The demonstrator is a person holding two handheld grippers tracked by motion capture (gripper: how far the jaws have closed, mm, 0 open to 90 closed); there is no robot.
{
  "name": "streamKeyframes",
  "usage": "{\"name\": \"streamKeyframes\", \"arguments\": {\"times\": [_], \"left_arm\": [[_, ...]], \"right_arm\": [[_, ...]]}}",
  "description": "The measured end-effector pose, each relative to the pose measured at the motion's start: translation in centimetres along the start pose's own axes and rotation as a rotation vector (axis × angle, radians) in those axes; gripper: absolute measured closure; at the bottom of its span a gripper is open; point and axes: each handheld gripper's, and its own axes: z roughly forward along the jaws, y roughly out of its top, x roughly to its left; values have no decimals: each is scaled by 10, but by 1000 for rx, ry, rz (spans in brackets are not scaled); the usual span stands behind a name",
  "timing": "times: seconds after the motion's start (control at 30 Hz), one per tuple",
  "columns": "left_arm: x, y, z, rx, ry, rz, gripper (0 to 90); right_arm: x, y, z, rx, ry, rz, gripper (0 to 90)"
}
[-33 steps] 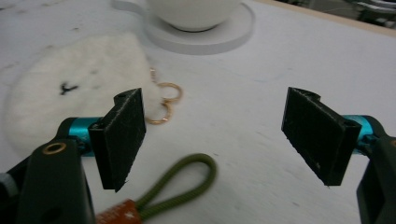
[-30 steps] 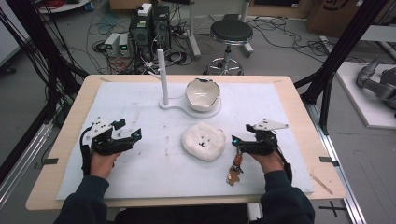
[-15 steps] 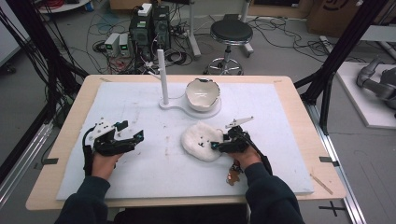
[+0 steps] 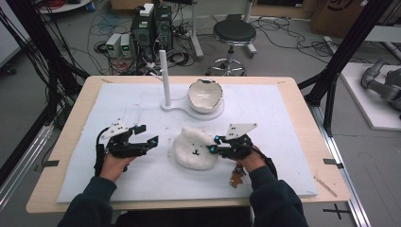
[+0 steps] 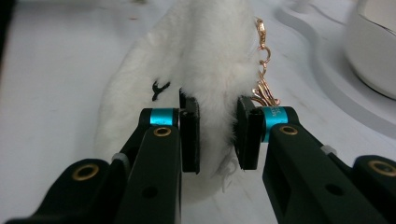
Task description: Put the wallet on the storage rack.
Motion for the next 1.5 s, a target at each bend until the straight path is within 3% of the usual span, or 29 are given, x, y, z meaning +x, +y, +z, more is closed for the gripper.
{"name": "streamKeyframes", "arguments": {"times": [0.03,0.07,0.2,0.37,0.47,0.5,0.53,0.63,0.73,0.77,0.8,0.83,0.87,0.9,0.93,0.97,1.0,1.17,1.2,1.23,1.3,1.33,1.37,1.43,1.5], "left_arm": [[0,0,0,0,0,0,236],[-2,0,2,5,-30,-2,238],[-11,0,15,48,-137,15,243],[-19,-4,27,131,-200,48,259],[-20,-5,29,145,-219,51,450],[-22,-5,29,151,-238,60,450],[-23,-5,29,160,-244,73,643],[-26,-5,28,180,-249,98,758],[-28,1,23,92,-224,108,781],[-28,1,23,92,-224,108,783],[-27,3,19,56,-202,105,784],[-25,4,17,31,-194,98,785],[-24,4,14,3,-183,90,785],[-24,4,14,3,-183,90,785],[-21,6,9,-67,-176,75,785],[-21,6,9,-67,-176,75,786],[-21,7,5,-106,-170,73,785],[-21,6,2,-177,-165,57,785],[-21,6,2,-177,-165,57,784],[-21,7,2,-186,-170,54,784],[-22,6,3,-182,-172,53,783],[-22,5,4,-168,-169,54,783],[-22,5,4,-168,-169,54,782],[-22,3,6,-141,-166,47,781],[-24,0,10,-89,-170,53,780]], "right_arm": [[0,0,0,0,0,0,757],[4,2,4,5,34,-34,757],[8,7,8,-4,84,-55,755],[13,13,12,-23,110,-68,754],[15,15,14,-16,113,-65,752],[15,15,14,-16,113,-65,752],[14,15,14,-22,98,-64,749],[12,15,12,-31,80,-49,738],[7,15,10,-54,9,40,589],[7,15,10,-54,9,40,589],[2,13,7,-82,-13,142,491],[-1,12,6,-95,-16,172,453],[-3,11,5,-102,-21,213,425],[-3,11,5,-102,-21,213,425],[-7,8,5,-118,-16,275,409],[-7,8,5,-118,-16,275,409],[-8,6,8,-121,17,316,393],[-6,4,18,-116,142,403,392],[-6,4,18,-116,142,403,392],[-5,4,23,-108,176,415,405],[-4,5,24,-112,179,413,438],[-4,5,24,-133,189,415,558],[-4,6,23,-147,191,412,597],[-5,7,21,-156,187,410,641],[-7,7,13,-208,144,432,689]]}}
